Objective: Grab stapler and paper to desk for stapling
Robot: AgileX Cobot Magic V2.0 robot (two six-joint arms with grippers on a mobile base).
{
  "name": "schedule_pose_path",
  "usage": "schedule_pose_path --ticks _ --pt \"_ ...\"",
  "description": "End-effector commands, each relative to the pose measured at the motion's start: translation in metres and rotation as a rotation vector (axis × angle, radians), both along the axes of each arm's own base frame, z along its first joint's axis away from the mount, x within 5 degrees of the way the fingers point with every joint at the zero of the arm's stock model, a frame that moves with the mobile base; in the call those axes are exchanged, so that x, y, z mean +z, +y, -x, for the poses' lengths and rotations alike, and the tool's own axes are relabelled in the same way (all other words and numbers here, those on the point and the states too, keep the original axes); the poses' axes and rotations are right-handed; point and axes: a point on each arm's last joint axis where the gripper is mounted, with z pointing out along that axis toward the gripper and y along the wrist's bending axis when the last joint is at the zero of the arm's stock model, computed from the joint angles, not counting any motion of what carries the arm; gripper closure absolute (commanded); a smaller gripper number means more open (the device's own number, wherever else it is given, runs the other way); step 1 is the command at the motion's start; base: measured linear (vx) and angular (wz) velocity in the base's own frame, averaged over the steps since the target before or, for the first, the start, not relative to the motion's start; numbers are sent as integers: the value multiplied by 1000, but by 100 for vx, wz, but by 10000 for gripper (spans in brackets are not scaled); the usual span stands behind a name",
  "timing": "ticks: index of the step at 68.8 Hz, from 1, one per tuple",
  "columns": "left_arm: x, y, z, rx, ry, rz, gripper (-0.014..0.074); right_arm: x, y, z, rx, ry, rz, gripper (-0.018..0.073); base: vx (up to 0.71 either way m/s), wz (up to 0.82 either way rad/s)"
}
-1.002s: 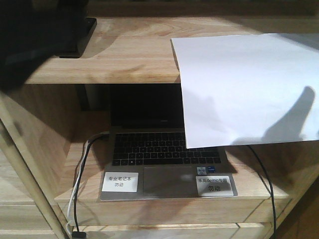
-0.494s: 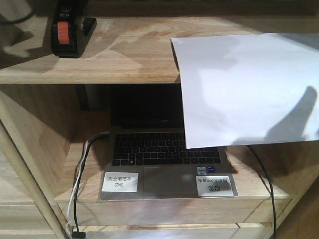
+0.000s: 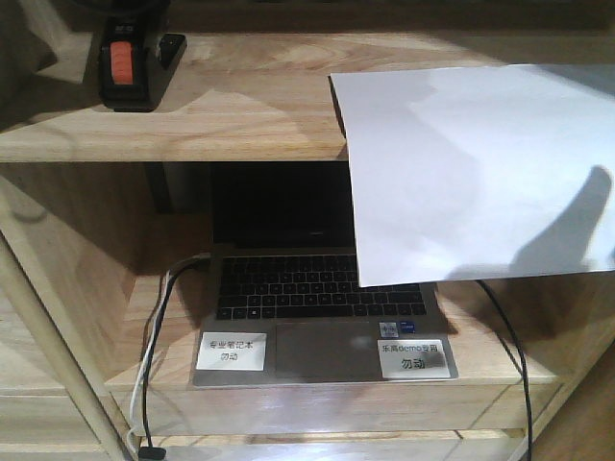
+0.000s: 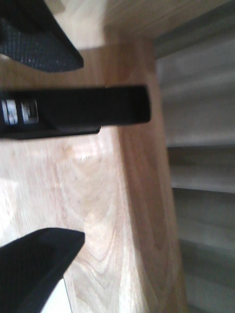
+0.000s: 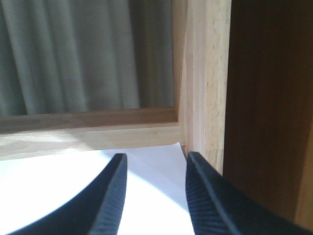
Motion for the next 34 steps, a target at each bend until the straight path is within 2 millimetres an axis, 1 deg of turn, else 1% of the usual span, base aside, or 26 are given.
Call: schedule_pose_path --ticks 1,21,34 --pt "17 11 5 27 -80 30 -10 15 -1 1 -10 -91 15 288 0 0" --pt "15 24 -7 104 -79 38 -6 15 -1 1 -10 -91 15 288 0 0" --pt "5 24 -20 122 -43 37 7 15 -1 1 -10 -91 15 288 0 0"
